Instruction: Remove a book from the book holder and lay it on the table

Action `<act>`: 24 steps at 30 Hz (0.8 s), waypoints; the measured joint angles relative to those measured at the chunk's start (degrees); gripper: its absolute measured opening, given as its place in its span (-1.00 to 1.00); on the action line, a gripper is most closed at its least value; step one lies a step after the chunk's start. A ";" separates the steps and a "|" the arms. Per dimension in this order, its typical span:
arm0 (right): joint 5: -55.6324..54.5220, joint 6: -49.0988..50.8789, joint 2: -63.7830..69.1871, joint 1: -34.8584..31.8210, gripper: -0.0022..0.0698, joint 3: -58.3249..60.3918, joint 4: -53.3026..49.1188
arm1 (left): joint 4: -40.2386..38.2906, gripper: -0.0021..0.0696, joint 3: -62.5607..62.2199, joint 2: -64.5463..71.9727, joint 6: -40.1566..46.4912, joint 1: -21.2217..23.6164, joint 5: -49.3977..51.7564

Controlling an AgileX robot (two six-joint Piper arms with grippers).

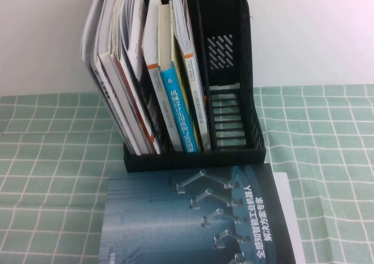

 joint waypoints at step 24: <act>37.85 -3.25 -10.26 -10.05 -0.94 1.26 8.12 | 0.00 -0.95 0.00 0.00 0.21 0.00 0.00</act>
